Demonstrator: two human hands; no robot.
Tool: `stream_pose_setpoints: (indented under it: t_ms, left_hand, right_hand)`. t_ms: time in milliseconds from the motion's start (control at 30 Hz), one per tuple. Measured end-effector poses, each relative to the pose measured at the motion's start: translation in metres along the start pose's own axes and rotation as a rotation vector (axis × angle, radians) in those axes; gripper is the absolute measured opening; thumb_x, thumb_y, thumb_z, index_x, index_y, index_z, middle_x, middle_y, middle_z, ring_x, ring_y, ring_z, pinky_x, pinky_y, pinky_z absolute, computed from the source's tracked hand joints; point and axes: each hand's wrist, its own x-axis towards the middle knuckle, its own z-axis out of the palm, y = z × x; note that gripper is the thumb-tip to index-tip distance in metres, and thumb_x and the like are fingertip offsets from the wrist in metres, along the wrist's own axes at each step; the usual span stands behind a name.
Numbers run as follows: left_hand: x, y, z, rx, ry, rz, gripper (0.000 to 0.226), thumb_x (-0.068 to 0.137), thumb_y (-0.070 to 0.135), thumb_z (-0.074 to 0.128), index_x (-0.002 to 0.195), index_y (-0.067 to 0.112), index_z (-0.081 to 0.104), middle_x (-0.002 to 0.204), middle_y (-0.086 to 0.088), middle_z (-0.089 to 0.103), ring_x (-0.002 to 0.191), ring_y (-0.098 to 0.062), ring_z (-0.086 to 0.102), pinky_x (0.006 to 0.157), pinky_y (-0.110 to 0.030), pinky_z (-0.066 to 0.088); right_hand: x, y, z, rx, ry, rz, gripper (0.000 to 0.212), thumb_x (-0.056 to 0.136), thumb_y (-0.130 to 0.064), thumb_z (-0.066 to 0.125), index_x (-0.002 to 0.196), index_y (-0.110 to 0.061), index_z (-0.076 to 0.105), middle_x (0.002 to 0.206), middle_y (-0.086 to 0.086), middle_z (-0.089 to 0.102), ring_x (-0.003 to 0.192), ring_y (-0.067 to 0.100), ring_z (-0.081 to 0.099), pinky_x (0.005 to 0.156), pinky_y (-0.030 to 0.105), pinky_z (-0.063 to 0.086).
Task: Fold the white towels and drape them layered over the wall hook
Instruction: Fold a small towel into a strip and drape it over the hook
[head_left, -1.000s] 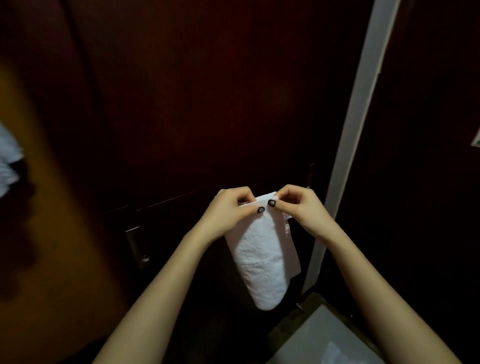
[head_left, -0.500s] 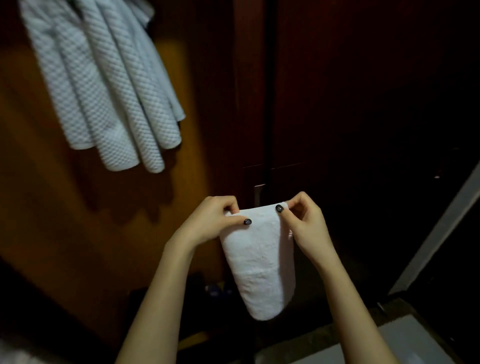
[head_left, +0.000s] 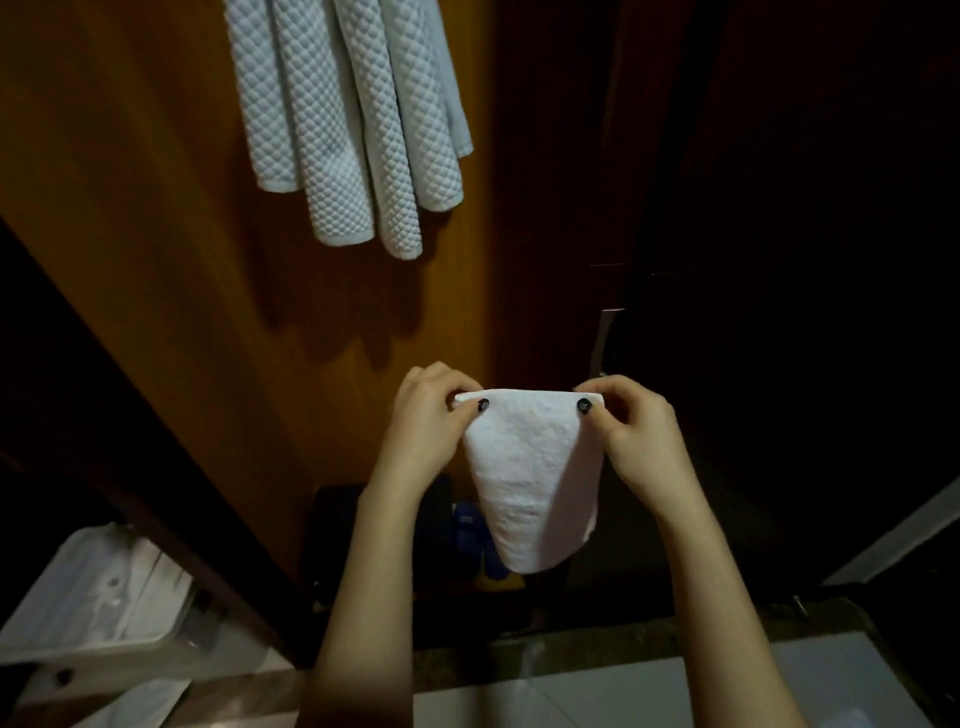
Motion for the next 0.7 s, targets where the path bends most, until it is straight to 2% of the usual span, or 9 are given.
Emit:
stream_pose_setpoints:
  t_ms: [67, 133, 200, 267, 333, 467, 567, 633, 700]
  left_hand:
    - [-0.005, -0.003, 0.005, 0.059, 0.027, -0.003, 0.015, 0.088, 0.016, 0.068, 0.102, 0.021, 0.072, 0.099, 0.015, 0.055, 0.092, -0.007, 0.051, 0.072, -0.014, 0.034]
    - [-0.011, -0.003, 0.010, 0.020, 0.008, 0.031, 0.031, 0.088, 0.018, 0.068, 0.119, 0.020, 0.067, 0.113, 0.018, 0.052, 0.089, -0.005, 0.054, 0.074, -0.015, 0.039]
    - [-0.016, 0.002, 0.019, -0.071, -0.086, 0.051, 0.043, 0.088, 0.022, 0.070, 0.130, 0.023, 0.060, 0.122, 0.020, 0.048, 0.071, -0.004, 0.059, 0.063, -0.011, 0.043]
    - [-0.017, 0.008, 0.030, -0.145, -0.187, 0.021, 0.045, 0.088, 0.025, 0.070, 0.131, 0.026, 0.058, 0.123, 0.016, 0.052, 0.051, -0.005, 0.060, 0.052, -0.012, 0.045]
    - [-0.017, 0.012, 0.040, -0.177, -0.226, 0.002, 0.040, 0.087, 0.025, 0.070, 0.127, 0.025, 0.062, 0.115, 0.010, 0.058, 0.052, -0.005, 0.062, 0.053, -0.015, 0.048]
    - [-0.016, 0.015, 0.046, -0.252, -0.280, -0.002, 0.024, 0.088, 0.021, 0.067, 0.112, 0.027, 0.070, 0.103, 0.011, 0.059, 0.069, -0.001, 0.065, 0.057, -0.015, 0.053]
    - [-0.018, 0.017, 0.046, -0.255, -0.329, -0.005, 0.009, 0.088, 0.019, 0.064, 0.087, 0.026, 0.071, 0.091, 0.006, 0.060, 0.056, -0.007, 0.065, 0.059, -0.031, 0.058]
    - [-0.019, 0.018, 0.047, -0.217, -0.347, 0.014, 0.009, 0.087, 0.020, 0.064, 0.080, 0.022, 0.068, 0.084, 0.003, 0.061, 0.059, -0.011, 0.064, 0.063, -0.041, 0.057]
    - [-0.021, 0.019, 0.047, -0.230, -0.347, 0.041, 0.010, 0.086, 0.018, 0.066, 0.077, 0.022, 0.065, 0.080, 0.004, 0.060, 0.066, -0.010, 0.062, 0.065, -0.040, 0.054]
  right_hand:
    - [-0.002, -0.004, 0.002, 0.010, 0.024, -0.051, 0.018, 0.095, -0.009, 0.059, 0.096, -0.026, 0.065, 0.095, -0.022, 0.061, 0.094, -0.021, 0.052, 0.076, -0.001, 0.038]
    - [-0.004, -0.007, 0.001, 0.045, 0.026, -0.069, 0.019, 0.095, -0.006, 0.058, 0.096, -0.023, 0.065, 0.098, -0.013, 0.064, 0.095, -0.012, 0.056, 0.078, 0.002, 0.040]
    - [-0.007, -0.008, -0.002, 0.064, -0.008, -0.086, 0.020, 0.094, -0.004, 0.058, 0.096, -0.022, 0.066, 0.099, -0.011, 0.065, 0.096, -0.007, 0.057, 0.080, 0.004, 0.042]
    - [-0.010, -0.008, -0.006, 0.065, -0.059, -0.100, 0.021, 0.094, -0.003, 0.058, 0.097, -0.022, 0.066, 0.098, -0.011, 0.065, 0.097, -0.006, 0.058, 0.081, 0.006, 0.042]
    - [-0.013, -0.007, -0.009, 0.062, -0.097, -0.105, 0.022, 0.093, -0.001, 0.058, 0.096, -0.021, 0.068, 0.098, -0.010, 0.066, 0.097, -0.004, 0.059, 0.082, 0.006, 0.042]
    - [-0.020, -0.002, -0.016, 0.052, -0.148, -0.086, 0.022, 0.092, -0.002, 0.060, 0.095, -0.022, 0.069, 0.096, -0.011, 0.066, 0.096, -0.004, 0.059, 0.082, 0.006, 0.042]
    - [-0.026, 0.004, -0.020, 0.063, -0.183, -0.043, 0.022, 0.093, -0.004, 0.060, 0.095, -0.023, 0.070, 0.093, -0.015, 0.066, 0.096, -0.002, 0.060, 0.081, 0.009, 0.045]
    - [-0.029, 0.007, -0.021, 0.072, -0.166, -0.021, 0.022, 0.093, -0.004, 0.061, 0.095, -0.024, 0.070, 0.093, -0.016, 0.066, 0.095, -0.002, 0.061, 0.081, 0.009, 0.045]
    - [-0.031, 0.009, -0.021, 0.085, -0.125, 0.001, 0.026, 0.092, -0.004, 0.062, 0.096, -0.029, 0.069, 0.094, -0.015, 0.067, 0.096, -0.004, 0.061, 0.080, 0.008, 0.045]
